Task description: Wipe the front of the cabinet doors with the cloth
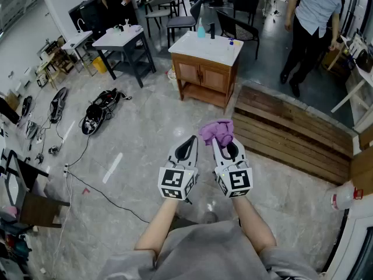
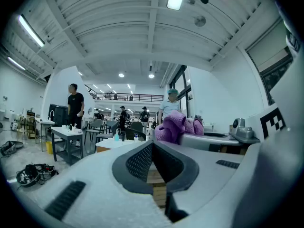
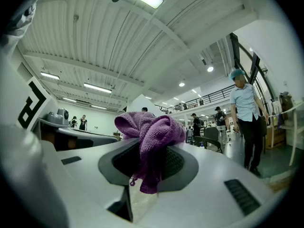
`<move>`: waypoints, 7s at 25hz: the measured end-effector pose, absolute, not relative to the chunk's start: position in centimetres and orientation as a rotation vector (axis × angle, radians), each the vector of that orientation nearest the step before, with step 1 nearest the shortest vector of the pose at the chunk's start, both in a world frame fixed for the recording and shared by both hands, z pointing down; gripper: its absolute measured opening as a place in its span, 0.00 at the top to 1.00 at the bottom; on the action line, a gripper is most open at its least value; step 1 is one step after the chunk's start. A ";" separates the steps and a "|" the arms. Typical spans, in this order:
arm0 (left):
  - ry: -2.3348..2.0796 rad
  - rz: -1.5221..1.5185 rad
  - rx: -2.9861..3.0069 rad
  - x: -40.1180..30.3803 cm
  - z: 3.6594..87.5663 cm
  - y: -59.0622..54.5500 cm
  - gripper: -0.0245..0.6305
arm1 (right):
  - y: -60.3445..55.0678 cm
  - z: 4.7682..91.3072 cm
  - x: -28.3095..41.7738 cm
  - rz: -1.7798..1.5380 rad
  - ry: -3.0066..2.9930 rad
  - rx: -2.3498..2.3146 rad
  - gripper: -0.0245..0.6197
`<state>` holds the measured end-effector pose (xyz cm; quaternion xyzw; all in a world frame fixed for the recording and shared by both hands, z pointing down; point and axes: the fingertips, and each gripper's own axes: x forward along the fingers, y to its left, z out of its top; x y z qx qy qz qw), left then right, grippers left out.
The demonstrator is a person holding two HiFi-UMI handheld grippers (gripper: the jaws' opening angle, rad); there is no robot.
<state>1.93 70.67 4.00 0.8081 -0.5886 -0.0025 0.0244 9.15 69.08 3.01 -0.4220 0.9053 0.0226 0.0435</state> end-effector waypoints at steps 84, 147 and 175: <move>-1.520 0.200 2.433 -8.1 14.1 22.5 0.95 | 20.6 12.7 -0.7 -0.266 2.727 -1.532 0.81; -1.150 0.441 2.389 -15.4 33.8 -5.3 0.95 | -4.5 33.4 -7.4 -0.639 2.551 -1.996 0.81; -1.130 0.545 2.345 -17.8 45.3 -10.5 0.95 | -10.6 46.3 -12.0 -0.724 2.578 -1.979 0.81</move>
